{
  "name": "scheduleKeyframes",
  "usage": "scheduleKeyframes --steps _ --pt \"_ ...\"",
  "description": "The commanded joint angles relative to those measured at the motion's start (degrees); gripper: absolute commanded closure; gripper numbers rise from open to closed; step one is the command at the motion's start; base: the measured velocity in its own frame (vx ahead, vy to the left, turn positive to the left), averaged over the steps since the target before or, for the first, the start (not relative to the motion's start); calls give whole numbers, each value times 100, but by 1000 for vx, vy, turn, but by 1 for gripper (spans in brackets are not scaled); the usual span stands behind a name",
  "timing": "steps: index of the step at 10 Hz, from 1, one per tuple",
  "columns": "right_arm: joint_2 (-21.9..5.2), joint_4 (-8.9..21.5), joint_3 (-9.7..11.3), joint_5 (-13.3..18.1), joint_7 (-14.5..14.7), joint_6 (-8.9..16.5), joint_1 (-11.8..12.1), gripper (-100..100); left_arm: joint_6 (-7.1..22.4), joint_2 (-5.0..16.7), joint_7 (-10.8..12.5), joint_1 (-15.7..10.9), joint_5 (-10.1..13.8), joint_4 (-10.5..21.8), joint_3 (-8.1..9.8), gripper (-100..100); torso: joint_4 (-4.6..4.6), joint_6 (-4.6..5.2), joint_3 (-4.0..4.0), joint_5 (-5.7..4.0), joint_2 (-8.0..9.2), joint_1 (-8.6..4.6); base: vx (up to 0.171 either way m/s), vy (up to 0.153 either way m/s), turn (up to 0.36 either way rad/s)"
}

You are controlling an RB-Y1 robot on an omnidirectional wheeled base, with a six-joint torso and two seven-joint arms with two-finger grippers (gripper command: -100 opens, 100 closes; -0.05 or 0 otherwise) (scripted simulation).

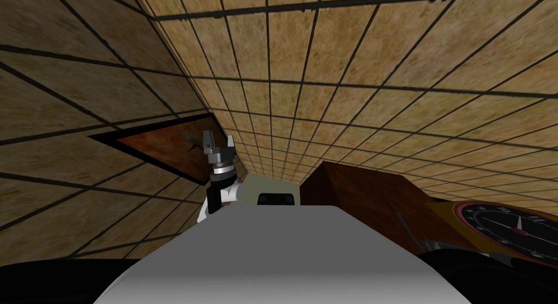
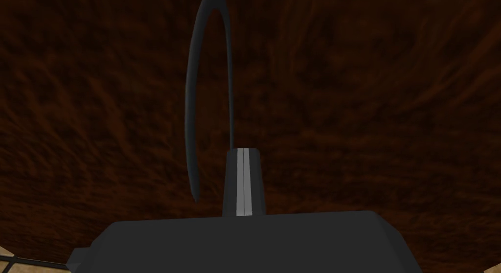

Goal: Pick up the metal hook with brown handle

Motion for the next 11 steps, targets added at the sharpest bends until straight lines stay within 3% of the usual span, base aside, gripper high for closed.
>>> scheduleKeyframes --steps 1,2,4,7,11 --pt "0 0 0 0 0 0 0 0 0 0 0 0 0 0 0 0 0 0 0 0 0 0 0 0 0" --pt "-189 140 0 -27 -24 -119 -52 -100 0 0 0 0 0 0 0 0 0 0 0 0 0 0 44 4 -78" --pt "-189 140 0 -27 -24 -119 -52 -100 0 0 0 0 0 0 0 0 -5 -2 -11 1 -18 2 39 4 -16" --pt "-566 423 22 -81 -82 -472 -221 -100 0 0 0 1 0 0 0 0 -8 -1 -21 2 -36 4 96 11 -98" --pt "-713 509 26 -105 -102 -609 -287 -100 0 0 0 1 0 0 0 0 -6 -1 -15 1 -26 0 63 7 -32"
